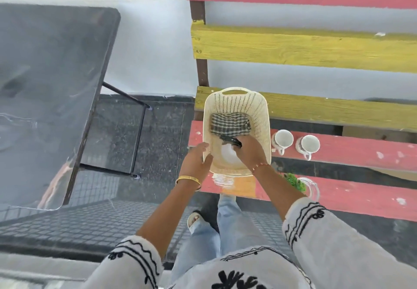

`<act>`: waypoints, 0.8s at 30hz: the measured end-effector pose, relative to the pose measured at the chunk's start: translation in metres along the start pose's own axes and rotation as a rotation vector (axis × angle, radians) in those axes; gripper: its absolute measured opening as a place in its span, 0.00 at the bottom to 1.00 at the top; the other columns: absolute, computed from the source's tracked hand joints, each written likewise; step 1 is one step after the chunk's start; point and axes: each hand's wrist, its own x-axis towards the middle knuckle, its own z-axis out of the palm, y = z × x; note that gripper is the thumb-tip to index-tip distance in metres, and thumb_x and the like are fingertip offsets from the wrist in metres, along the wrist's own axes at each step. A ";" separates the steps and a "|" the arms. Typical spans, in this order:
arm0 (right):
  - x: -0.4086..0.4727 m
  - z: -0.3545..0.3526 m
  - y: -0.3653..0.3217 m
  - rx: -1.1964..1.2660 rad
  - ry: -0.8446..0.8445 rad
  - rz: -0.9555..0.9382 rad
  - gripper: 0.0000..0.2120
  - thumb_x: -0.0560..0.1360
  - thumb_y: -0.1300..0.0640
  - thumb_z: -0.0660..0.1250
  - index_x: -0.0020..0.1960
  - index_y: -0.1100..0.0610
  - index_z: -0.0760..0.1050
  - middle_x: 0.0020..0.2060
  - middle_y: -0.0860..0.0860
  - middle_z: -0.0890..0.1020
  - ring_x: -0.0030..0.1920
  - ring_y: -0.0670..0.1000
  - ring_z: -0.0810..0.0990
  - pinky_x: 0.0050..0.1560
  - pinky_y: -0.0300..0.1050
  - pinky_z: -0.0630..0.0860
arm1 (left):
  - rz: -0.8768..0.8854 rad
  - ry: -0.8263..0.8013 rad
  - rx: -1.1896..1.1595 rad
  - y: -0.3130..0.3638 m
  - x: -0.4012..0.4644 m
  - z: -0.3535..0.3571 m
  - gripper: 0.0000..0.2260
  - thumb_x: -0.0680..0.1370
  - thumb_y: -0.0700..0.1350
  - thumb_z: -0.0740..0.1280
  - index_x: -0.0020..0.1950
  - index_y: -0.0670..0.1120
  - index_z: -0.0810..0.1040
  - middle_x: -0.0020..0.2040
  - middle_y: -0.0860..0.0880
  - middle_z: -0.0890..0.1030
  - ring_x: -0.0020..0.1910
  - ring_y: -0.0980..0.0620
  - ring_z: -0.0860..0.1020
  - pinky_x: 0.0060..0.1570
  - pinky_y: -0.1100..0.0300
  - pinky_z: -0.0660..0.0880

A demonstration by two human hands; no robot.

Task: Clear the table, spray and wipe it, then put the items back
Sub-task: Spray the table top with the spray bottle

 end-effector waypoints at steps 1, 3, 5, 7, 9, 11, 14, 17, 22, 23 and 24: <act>0.001 -0.001 -0.003 -0.011 0.003 0.000 0.09 0.75 0.58 0.63 0.37 0.56 0.67 0.34 0.55 0.75 0.37 0.55 0.73 0.35 0.44 0.65 | -0.017 0.001 -0.013 0.000 0.001 -0.001 0.17 0.78 0.44 0.61 0.67 0.46 0.69 0.64 0.44 0.76 0.58 0.45 0.77 0.61 0.51 0.73; -0.001 -0.005 -0.011 -0.035 0.019 0.011 0.14 0.76 0.57 0.63 0.33 0.56 0.64 0.28 0.50 0.70 0.36 0.54 0.72 0.34 0.44 0.65 | -0.048 0.003 -0.062 -0.001 -0.002 -0.005 0.17 0.78 0.43 0.61 0.67 0.45 0.70 0.64 0.44 0.76 0.60 0.45 0.76 0.62 0.52 0.72; -0.003 -0.014 -0.027 -0.054 0.077 -0.011 0.18 0.76 0.54 0.63 0.30 0.53 0.60 0.26 0.47 0.67 0.34 0.53 0.72 0.30 0.42 0.63 | -0.071 0.008 -0.123 0.000 -0.005 -0.012 0.16 0.78 0.42 0.60 0.66 0.44 0.70 0.64 0.43 0.76 0.62 0.46 0.75 0.63 0.54 0.70; -0.008 -0.028 -0.047 -0.030 0.140 -0.054 0.19 0.76 0.52 0.63 0.29 0.53 0.61 0.25 0.46 0.67 0.33 0.53 0.71 0.27 0.41 0.60 | -0.070 0.016 -0.175 0.001 -0.006 -0.022 0.16 0.78 0.41 0.60 0.66 0.43 0.71 0.64 0.43 0.76 0.62 0.45 0.75 0.62 0.55 0.70; -0.018 -0.042 -0.071 0.053 0.204 -0.093 0.15 0.75 0.52 0.64 0.31 0.55 0.68 0.25 0.48 0.70 0.33 0.53 0.72 0.27 0.40 0.60 | -0.059 0.032 -0.186 0.002 -0.007 -0.035 0.15 0.78 0.41 0.59 0.65 0.42 0.71 0.63 0.43 0.76 0.61 0.43 0.75 0.62 0.54 0.70; -0.030 -0.051 -0.096 0.165 0.282 -0.127 0.13 0.73 0.53 0.66 0.33 0.57 0.73 0.25 0.51 0.73 0.31 0.54 0.73 0.29 0.41 0.63 | -0.063 0.068 -0.243 0.003 -0.010 -0.052 0.14 0.79 0.43 0.58 0.63 0.42 0.72 0.62 0.44 0.77 0.60 0.44 0.75 0.59 0.58 0.69; -0.049 -0.054 -0.138 0.336 0.402 -0.207 0.15 0.70 0.52 0.67 0.30 0.59 0.72 0.22 0.50 0.70 0.28 0.51 0.69 0.29 0.42 0.61 | -0.095 0.124 -0.410 0.003 -0.020 -0.079 0.12 0.80 0.45 0.57 0.59 0.43 0.75 0.52 0.48 0.75 0.53 0.50 0.73 0.54 0.61 0.67; -0.074 -0.054 -0.193 0.476 0.455 -0.317 0.13 0.69 0.52 0.69 0.29 0.56 0.74 0.24 0.54 0.75 0.27 0.50 0.70 0.30 0.44 0.66 | -0.106 0.137 -0.547 -0.007 -0.036 -0.111 0.13 0.81 0.49 0.53 0.47 0.47 0.76 0.50 0.43 0.76 0.52 0.46 0.74 0.54 0.56 0.69; -0.114 -0.053 -0.281 0.745 0.472 -0.487 0.18 0.70 0.62 0.71 0.24 0.52 0.71 0.20 0.45 0.73 0.24 0.43 0.68 0.29 0.40 0.67 | -0.188 0.235 -0.862 -0.035 -0.066 -0.177 0.24 0.80 0.56 0.51 0.66 0.40 0.69 0.63 0.42 0.74 0.60 0.42 0.73 0.64 0.50 0.67; -0.121 -0.050 -0.299 0.807 0.451 -0.515 0.17 0.70 0.63 0.71 0.25 0.55 0.72 0.20 0.44 0.73 0.24 0.43 0.68 0.29 0.38 0.67 | -0.193 0.238 -0.924 -0.044 -0.072 -0.192 0.23 0.80 0.55 0.51 0.65 0.40 0.69 0.59 0.43 0.74 0.57 0.43 0.73 0.60 0.52 0.68; -0.128 -0.047 -0.317 0.860 0.430 -0.541 0.15 0.70 0.64 0.71 0.26 0.58 0.73 0.19 0.44 0.73 0.24 0.44 0.69 0.28 0.37 0.67 | -0.202 0.226 -0.998 -0.055 -0.078 -0.207 0.22 0.81 0.55 0.51 0.65 0.41 0.69 0.57 0.43 0.74 0.56 0.43 0.72 0.57 0.51 0.68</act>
